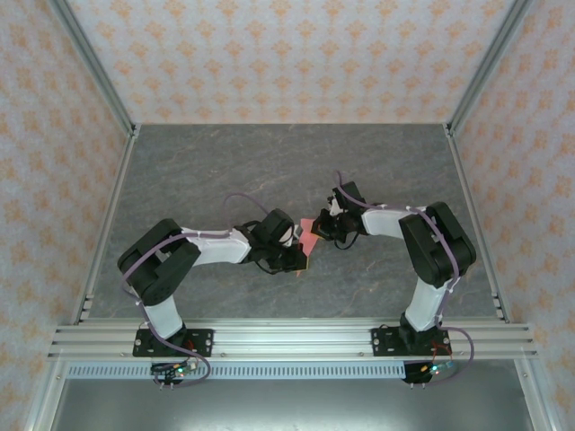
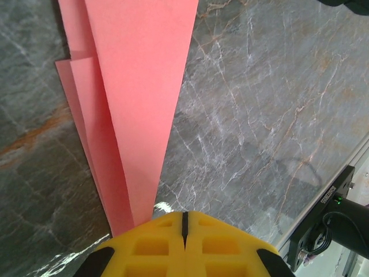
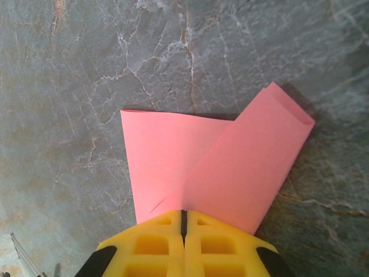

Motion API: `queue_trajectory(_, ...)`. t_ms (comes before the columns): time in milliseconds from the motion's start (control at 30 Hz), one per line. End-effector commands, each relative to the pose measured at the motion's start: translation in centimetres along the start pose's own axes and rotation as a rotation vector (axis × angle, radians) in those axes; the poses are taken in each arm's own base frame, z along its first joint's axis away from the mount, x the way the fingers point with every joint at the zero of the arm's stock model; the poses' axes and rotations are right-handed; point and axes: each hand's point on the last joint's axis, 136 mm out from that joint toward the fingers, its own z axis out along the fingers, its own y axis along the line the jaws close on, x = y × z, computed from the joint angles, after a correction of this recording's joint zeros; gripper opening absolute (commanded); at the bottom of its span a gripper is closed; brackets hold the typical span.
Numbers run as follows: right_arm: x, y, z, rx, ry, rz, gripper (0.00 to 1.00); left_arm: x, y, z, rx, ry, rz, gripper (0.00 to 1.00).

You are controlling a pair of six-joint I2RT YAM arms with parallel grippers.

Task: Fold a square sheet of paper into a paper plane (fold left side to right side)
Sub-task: Fold the wing for the fifth time at the center of the table.

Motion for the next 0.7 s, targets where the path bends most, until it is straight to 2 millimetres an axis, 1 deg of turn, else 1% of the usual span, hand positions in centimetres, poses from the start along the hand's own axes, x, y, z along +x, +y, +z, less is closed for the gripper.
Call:
queue_trajectory(0,0.8,-3.8,0.5,0.151,0.015,0.040,0.02,-0.5,0.0,0.2,-0.001,-0.020,-0.006,0.03)
queue_trajectory(133,0.8,-3.8,0.4,0.153,0.015,0.041,0.02,-0.3,0.6,0.6,-0.008,-0.016,-0.016,0.03)
queue_trajectory(267,0.8,-3.8,0.4,0.156,0.013,0.039,0.03,-0.1,1.6,0.9,-0.036,-0.017,-0.024,0.02)
queue_trajectory(667,1.0,-4.4,0.4,0.185,0.024,0.041,0.02,0.2,2.0,0.8,-0.044,-0.018,-0.027,0.02)
